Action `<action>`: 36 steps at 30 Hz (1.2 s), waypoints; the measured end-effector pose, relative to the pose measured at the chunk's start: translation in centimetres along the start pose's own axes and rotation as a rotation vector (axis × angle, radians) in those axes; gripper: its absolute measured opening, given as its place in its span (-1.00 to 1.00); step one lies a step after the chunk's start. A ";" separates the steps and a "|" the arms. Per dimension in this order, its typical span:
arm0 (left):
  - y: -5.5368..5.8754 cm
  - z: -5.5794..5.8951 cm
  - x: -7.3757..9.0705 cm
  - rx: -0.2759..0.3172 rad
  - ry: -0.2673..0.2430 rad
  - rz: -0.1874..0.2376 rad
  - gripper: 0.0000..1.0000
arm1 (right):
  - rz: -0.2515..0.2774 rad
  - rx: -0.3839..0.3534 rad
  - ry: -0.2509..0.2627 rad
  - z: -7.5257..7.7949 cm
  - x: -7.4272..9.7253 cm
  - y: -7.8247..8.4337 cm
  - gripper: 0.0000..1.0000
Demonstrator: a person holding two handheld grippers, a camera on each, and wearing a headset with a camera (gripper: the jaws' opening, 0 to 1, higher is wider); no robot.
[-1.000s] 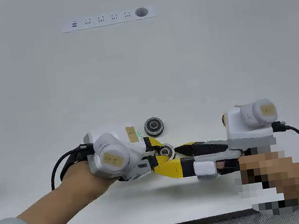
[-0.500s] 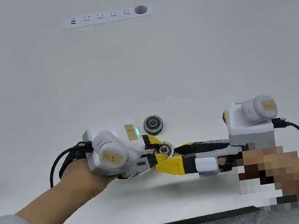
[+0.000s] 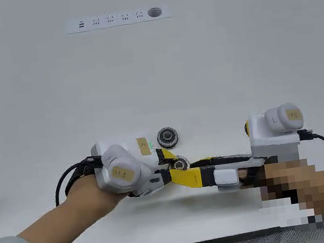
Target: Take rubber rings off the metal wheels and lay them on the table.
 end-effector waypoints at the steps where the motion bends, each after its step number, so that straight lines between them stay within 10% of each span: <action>1: 0.0 0.0 0.0 0.002 0.000 0.001 -0.75 | 0.001 -0.002 0.001 0.1 0.0 0.0 0.24; 36: 0.0 0.0 0.0 0.006 -0.002 0.009 -0.75 | 0.021 -0.031 0.067 1.0 0.5 -0.4 -0.29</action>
Point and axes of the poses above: the centre of the closed fingertips' face, and the gripper's own axes: x roughly backward along the fingers, z roughly to its right, y roughly out of its underside, the point moved 9 cm from there along x, roughly backward along the fingers, and after that the axes turned 5 degrees about -x, right-handed, at the moved point
